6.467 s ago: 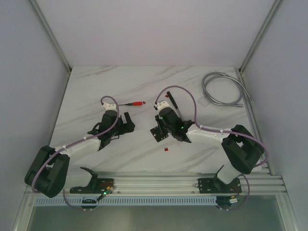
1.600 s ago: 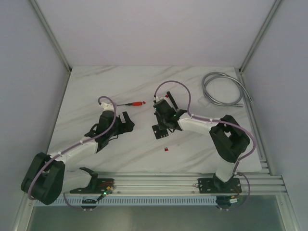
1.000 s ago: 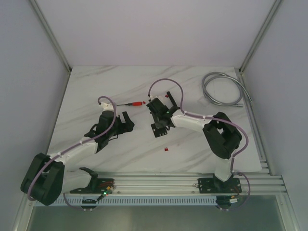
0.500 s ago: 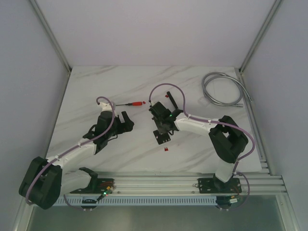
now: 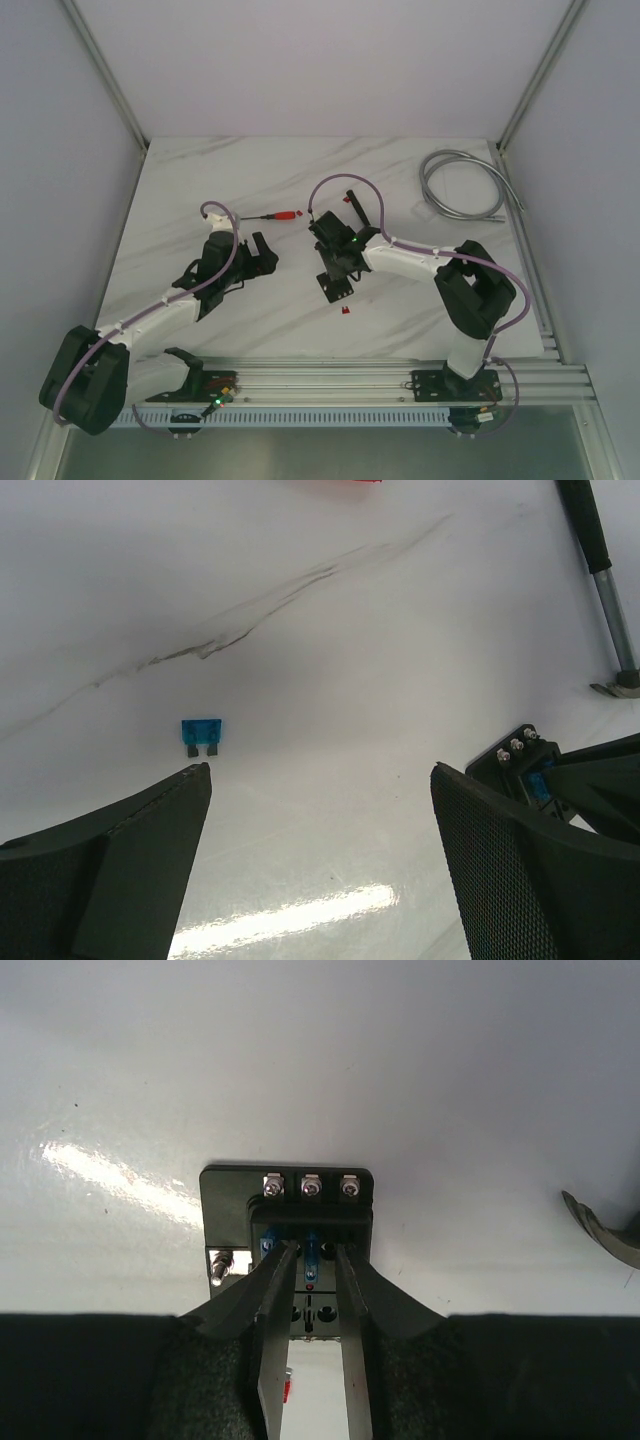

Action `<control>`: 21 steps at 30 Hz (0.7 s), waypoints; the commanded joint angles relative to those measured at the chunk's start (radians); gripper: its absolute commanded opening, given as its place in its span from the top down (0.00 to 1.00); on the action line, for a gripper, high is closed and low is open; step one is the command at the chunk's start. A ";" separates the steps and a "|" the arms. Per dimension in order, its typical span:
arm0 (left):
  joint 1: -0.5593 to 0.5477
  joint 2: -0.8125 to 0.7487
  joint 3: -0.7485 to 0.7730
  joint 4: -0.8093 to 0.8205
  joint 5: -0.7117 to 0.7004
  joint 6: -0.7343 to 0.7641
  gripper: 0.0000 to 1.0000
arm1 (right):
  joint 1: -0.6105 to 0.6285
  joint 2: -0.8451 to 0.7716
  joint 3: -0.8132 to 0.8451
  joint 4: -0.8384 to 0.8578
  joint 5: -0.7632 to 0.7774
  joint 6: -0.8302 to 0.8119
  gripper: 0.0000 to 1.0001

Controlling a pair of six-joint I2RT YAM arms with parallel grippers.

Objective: Snap on the fuse box
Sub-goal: Install the fuse at the fuse box base.

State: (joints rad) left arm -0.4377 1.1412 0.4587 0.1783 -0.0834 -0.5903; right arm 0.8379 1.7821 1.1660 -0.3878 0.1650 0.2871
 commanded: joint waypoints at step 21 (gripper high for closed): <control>0.008 -0.012 -0.009 -0.005 -0.008 0.003 0.00 | 0.004 -0.041 0.020 0.003 0.001 0.004 0.75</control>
State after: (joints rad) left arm -0.4377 1.1412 0.4587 0.1783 -0.0834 -0.5903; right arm 0.8379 1.7542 1.1660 -0.3874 0.1650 0.2871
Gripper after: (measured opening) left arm 0.998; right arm 0.265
